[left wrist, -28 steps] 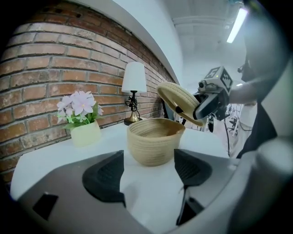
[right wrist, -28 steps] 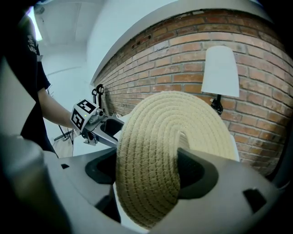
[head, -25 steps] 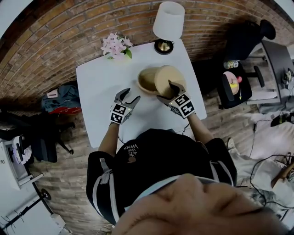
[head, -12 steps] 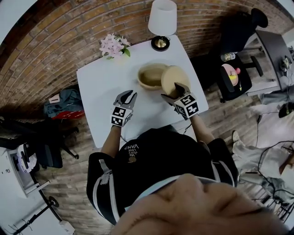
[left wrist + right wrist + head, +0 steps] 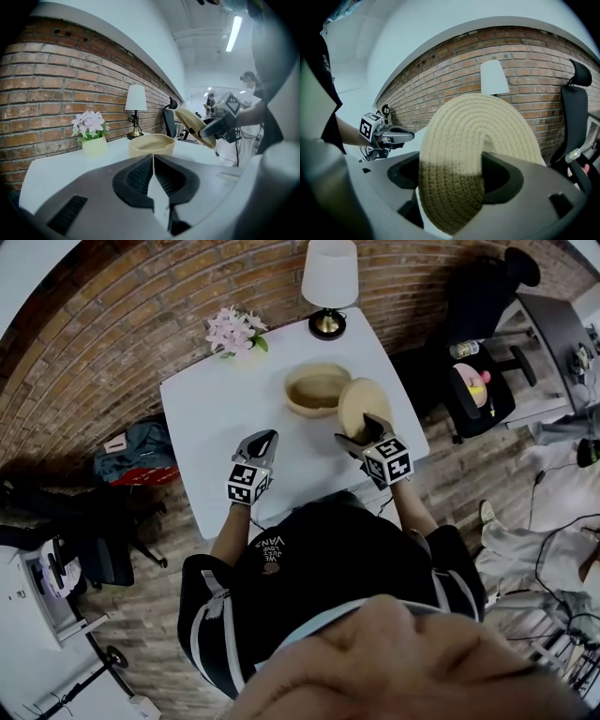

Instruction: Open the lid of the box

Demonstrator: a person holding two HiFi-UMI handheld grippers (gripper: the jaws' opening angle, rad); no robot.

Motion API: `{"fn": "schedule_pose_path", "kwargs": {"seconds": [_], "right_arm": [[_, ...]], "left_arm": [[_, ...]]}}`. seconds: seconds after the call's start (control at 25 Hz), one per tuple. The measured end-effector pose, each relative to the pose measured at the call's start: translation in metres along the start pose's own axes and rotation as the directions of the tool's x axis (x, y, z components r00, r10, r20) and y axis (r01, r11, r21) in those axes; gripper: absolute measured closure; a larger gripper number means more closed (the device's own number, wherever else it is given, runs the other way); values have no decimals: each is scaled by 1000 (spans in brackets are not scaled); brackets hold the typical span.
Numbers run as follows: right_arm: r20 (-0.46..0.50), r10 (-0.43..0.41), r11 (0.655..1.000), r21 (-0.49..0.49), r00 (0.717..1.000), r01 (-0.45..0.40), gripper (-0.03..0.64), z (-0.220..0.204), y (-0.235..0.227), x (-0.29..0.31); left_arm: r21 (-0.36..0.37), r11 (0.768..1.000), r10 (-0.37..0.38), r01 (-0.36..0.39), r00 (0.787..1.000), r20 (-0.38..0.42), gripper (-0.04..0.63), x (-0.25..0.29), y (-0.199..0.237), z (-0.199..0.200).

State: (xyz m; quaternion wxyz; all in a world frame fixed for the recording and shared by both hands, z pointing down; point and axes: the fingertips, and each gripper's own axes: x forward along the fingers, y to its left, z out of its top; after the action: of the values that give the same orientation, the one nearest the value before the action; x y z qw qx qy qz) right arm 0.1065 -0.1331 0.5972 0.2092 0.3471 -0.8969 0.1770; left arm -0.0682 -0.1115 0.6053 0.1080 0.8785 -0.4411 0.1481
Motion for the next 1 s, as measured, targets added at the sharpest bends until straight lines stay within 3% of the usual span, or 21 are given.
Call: {"fn": "schedule_pose_path", "kwargs": {"seconds": [0.4, 1.0], "right_arm": [[43, -39, 996, 85, 998, 35, 267, -17, 16, -19], [69, -67, 987, 150, 995, 56, 267, -45, 50, -43]], "left_arm": [[-46, 999, 16, -13, 997, 70, 583, -28, -11, 12], [-80, 997, -5, 13, 995, 96, 583, -65, -34, -1]]}}
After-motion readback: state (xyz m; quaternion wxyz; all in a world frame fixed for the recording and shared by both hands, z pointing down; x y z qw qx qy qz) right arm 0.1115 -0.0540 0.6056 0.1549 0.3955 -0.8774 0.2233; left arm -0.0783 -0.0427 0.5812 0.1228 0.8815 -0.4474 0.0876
